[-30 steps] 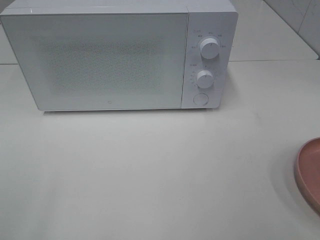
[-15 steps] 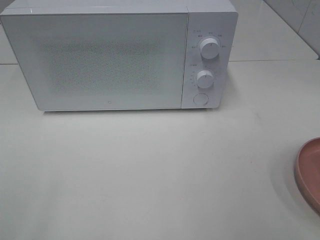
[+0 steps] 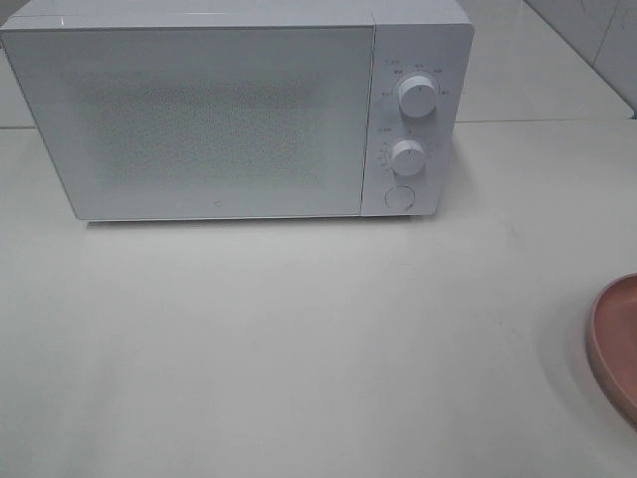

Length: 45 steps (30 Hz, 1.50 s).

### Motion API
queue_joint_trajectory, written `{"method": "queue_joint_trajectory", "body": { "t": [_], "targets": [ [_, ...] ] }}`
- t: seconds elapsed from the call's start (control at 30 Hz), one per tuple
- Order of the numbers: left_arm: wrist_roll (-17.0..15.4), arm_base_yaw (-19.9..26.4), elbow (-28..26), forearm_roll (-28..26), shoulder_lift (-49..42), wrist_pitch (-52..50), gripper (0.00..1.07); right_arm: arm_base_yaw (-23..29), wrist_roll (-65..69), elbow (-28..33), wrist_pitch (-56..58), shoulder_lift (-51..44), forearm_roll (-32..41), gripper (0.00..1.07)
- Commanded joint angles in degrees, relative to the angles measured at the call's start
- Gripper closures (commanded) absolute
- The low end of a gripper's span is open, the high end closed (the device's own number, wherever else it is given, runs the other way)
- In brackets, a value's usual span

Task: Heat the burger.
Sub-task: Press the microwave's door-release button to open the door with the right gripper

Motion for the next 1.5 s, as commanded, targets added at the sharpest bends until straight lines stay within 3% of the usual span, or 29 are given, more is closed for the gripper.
{"method": "queue_joint_trajectory", "body": {
  "t": [0.03,0.47,0.73,1.5],
  "targets": [
    [-0.1,-0.1,0.1,-0.2,-0.8,-0.3,0.07,-0.3,-0.4,1.9,-5.6,2.5,0.0,0.34],
    [-0.1,-0.1,0.1,-0.2,-0.8,-0.3,0.07,-0.3,-0.4,7.0,-17.9,10.5,-0.4,0.34],
    [-0.1,-0.1,0.1,-0.2,-0.8,-0.3,0.07,-0.3,-0.3,12.4,-36.5,17.9,-1.8,0.34],
    [-0.1,-0.1,0.1,-0.2,-0.8,-0.3,0.07,1.3,-5.7,15.1,-71.1,37.8,0.3,0.34]
  ]
}}
